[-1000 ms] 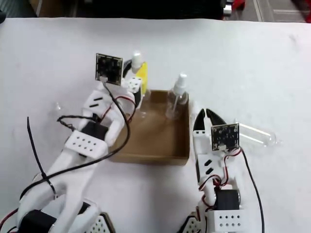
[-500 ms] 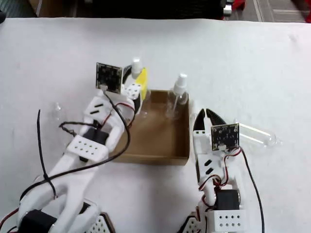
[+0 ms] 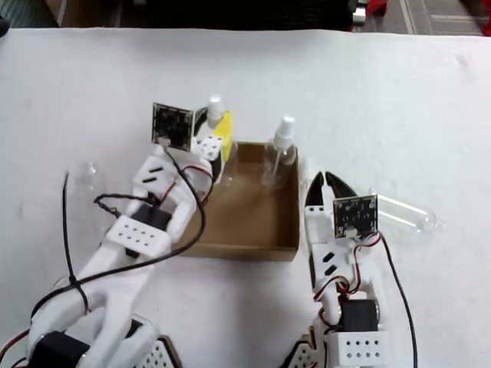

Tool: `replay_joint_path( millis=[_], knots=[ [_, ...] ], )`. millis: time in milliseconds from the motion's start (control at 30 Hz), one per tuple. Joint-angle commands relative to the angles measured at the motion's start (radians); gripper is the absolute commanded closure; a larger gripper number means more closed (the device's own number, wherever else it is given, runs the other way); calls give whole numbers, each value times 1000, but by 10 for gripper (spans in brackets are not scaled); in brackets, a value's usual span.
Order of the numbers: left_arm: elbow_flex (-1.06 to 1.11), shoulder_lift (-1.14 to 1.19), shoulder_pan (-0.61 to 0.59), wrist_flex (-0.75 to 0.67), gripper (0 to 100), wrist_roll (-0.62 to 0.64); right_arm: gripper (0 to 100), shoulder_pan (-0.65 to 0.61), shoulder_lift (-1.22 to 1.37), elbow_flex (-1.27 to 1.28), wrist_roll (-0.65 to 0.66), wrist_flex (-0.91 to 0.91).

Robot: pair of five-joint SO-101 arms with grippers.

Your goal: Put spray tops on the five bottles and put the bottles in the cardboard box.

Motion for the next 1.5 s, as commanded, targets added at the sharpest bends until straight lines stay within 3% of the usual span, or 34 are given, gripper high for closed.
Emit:
replay_joint_path(
  millis=[0,1033,1300,1467],
  knots=[
    [6,-5,33,-28,978,-17,983,2,-7,23,12,-15],
    [29,51,42,-28,976,-15,983,2,-7,23,12,-15],
    [23,54,50,-20,897,-15,983,2,-7,23,12,-15],
    [-35,54,48,86,894,-15,983,1,-7,23,12,-16]
  ],
)
